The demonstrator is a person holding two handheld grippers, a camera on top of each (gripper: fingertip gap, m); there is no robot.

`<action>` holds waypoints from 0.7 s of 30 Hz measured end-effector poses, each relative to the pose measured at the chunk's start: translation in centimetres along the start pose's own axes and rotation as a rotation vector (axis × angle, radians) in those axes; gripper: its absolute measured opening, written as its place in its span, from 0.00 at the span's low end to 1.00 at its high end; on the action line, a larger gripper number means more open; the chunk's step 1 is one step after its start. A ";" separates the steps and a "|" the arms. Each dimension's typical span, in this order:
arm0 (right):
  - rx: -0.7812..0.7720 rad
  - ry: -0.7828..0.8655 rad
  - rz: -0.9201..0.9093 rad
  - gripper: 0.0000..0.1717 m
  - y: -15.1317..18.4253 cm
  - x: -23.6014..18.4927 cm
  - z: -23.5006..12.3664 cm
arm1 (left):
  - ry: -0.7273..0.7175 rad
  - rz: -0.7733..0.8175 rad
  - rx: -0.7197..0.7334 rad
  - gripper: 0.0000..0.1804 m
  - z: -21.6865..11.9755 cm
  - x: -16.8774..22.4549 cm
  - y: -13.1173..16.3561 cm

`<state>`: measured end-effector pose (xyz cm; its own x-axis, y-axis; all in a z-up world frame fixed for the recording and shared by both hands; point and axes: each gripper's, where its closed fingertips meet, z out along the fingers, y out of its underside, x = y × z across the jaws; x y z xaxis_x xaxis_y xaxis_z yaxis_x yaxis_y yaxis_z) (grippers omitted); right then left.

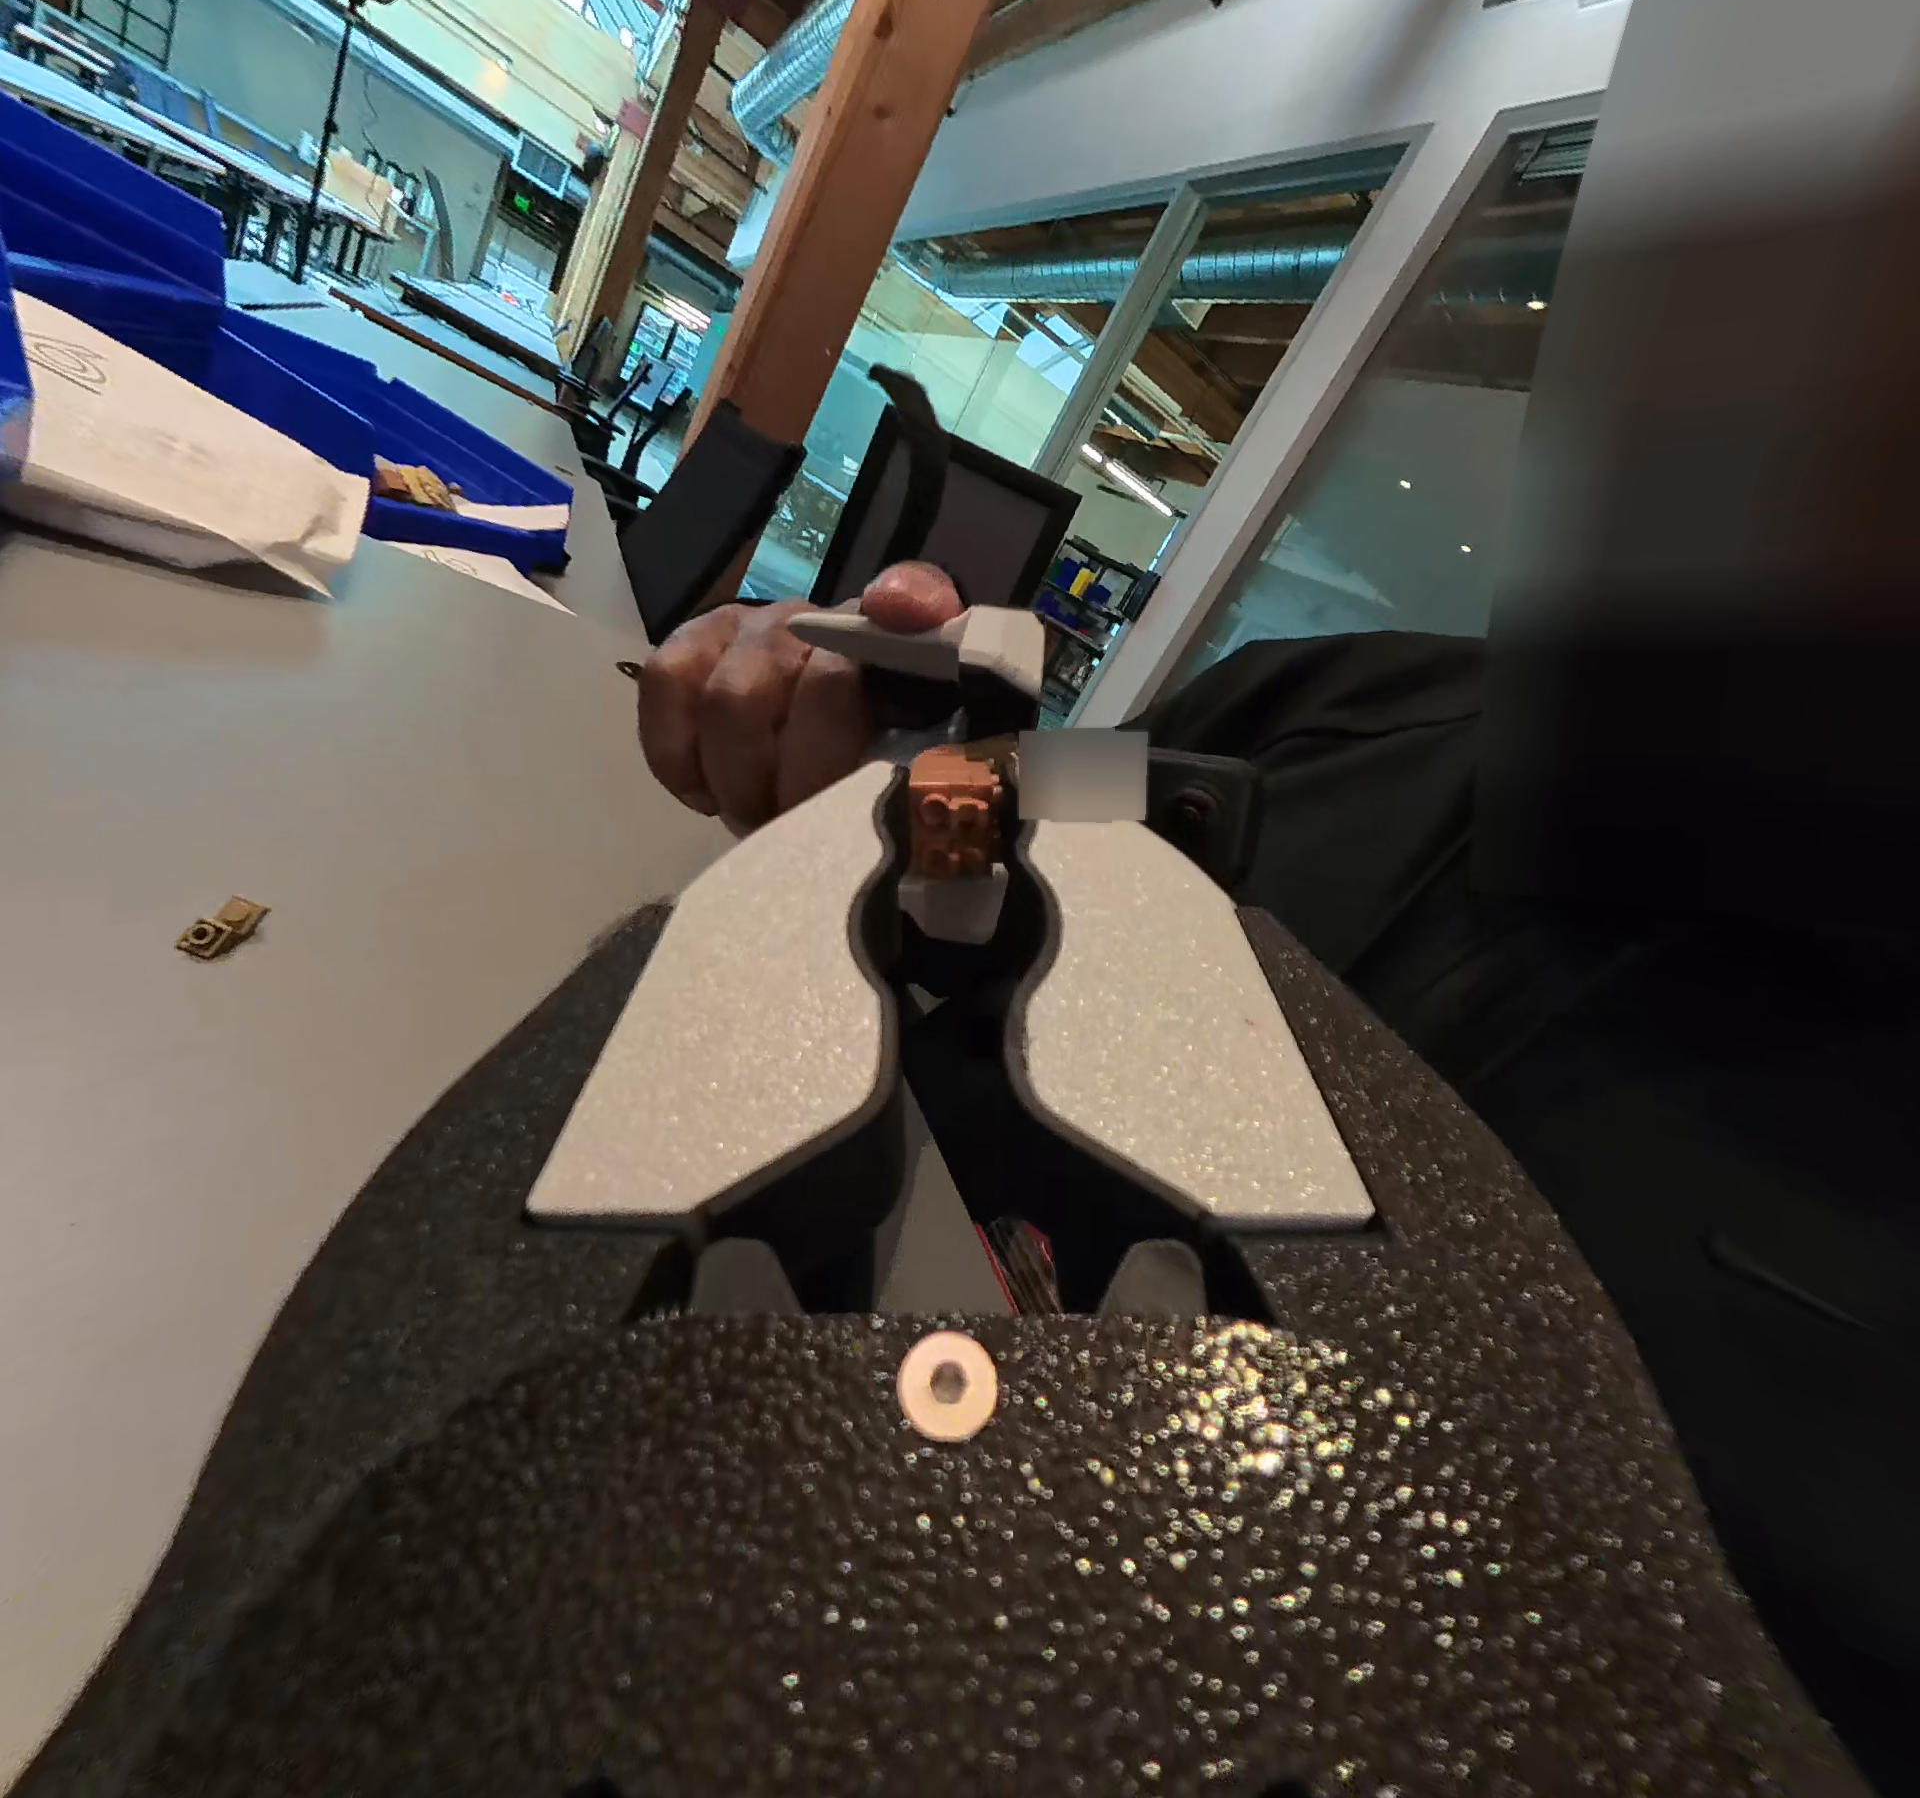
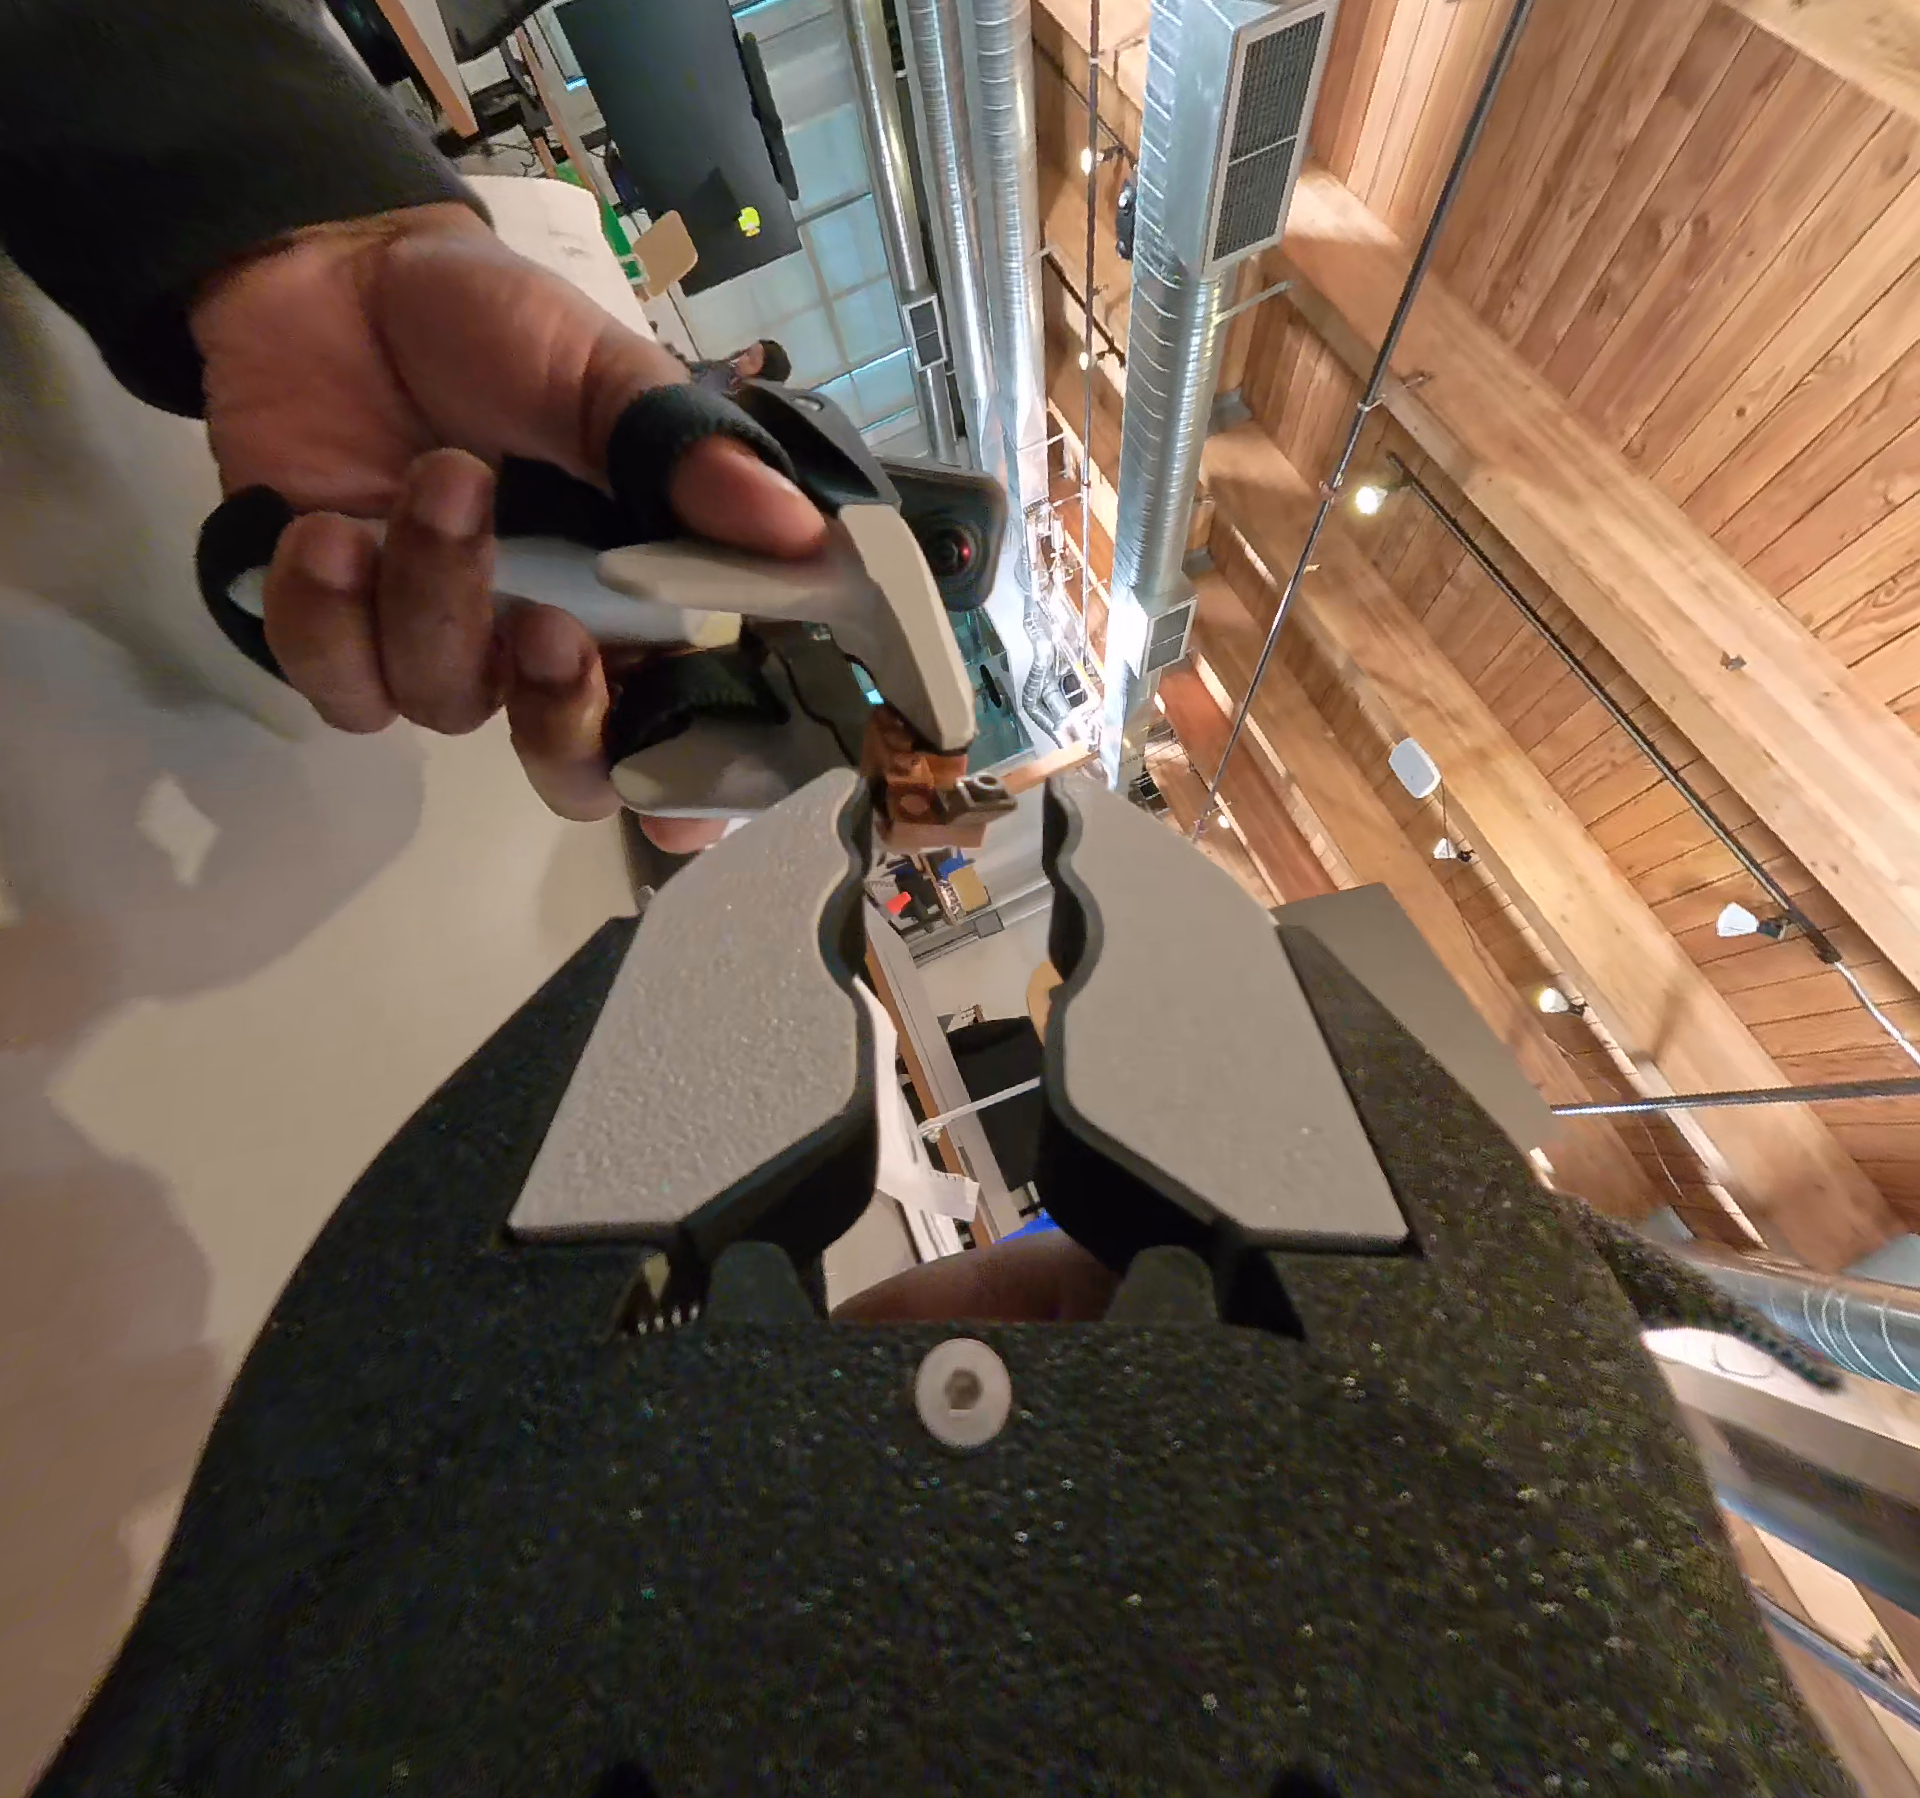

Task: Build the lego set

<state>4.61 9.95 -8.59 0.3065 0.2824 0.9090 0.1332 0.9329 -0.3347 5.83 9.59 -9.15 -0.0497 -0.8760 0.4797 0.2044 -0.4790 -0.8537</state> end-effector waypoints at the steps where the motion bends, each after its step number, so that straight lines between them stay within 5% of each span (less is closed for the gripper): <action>1: 0.002 -0.010 0.000 0.17 0.0 -0.2 0.0 | -0.003 -0.004 -0.011 0.08 0.0 0.0 0.1; 21: -0.044 -0.138 0.087 0.12 1.6 -1.8 0.2 | -0.119 -0.112 -0.045 0.08 -0.2 -1.3 0.6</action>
<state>4.07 10.98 -10.73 0.1866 0.3926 0.9006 0.1539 0.8937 -0.4215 5.83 10.43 -10.36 0.0473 -0.8057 0.5904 0.1601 -0.5773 -0.8007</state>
